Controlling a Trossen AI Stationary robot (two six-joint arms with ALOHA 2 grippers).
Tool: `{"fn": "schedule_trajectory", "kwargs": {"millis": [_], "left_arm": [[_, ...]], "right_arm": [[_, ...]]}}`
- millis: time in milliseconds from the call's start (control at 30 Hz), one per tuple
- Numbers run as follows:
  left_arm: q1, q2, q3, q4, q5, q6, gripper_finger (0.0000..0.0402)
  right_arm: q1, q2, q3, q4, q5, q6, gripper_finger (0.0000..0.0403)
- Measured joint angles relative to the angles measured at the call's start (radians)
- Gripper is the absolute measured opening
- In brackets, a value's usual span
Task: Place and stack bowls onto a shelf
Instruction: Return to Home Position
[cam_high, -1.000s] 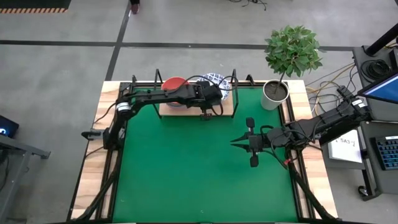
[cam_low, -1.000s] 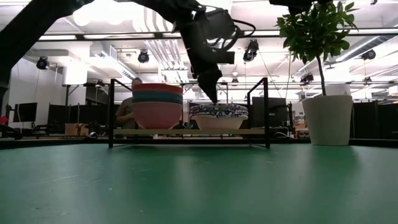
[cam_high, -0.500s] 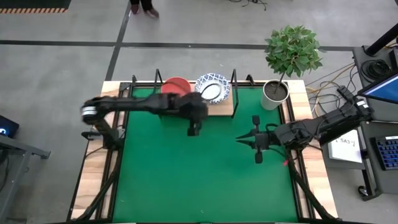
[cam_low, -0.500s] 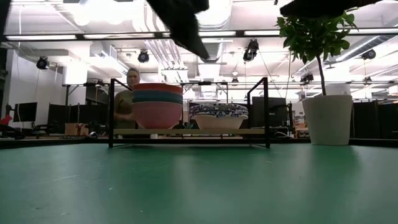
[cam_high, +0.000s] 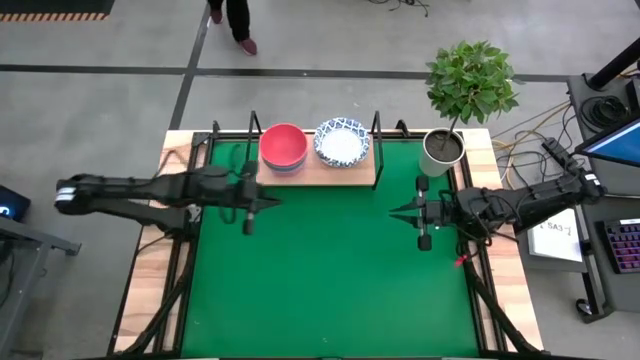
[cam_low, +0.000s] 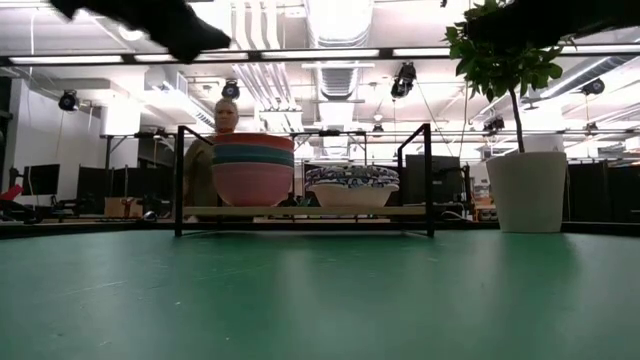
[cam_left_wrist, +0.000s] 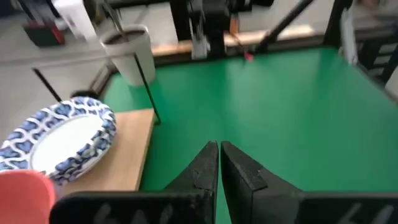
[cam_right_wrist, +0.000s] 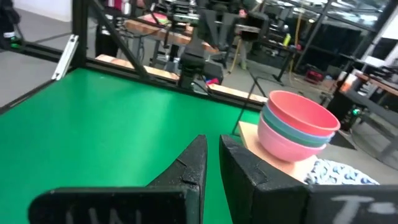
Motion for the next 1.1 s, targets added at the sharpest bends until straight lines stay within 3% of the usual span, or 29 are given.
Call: {"fn": "schedule_trajectory", "kwargs": {"millis": [300,667,1100], "left_arm": [[0.002,-0.478,-0.286,0.076,-0.008,-0.055,0.0000],[0.004,-0.906,-0.453,0.031,-0.034,-0.092,0.0000],[0.008,-0.923,-0.511,-0.008,-0.036,-0.109,0.0000]], "right_arm": [[-0.040,-0.137,-0.086,-0.008,-0.007,0.012,0.0034],[-0.039,-0.355,-0.164,-0.057,-0.006,0.015,0.0033],[-0.041,-0.578,-0.255,-0.171,-0.030,0.020,0.0033]]}}
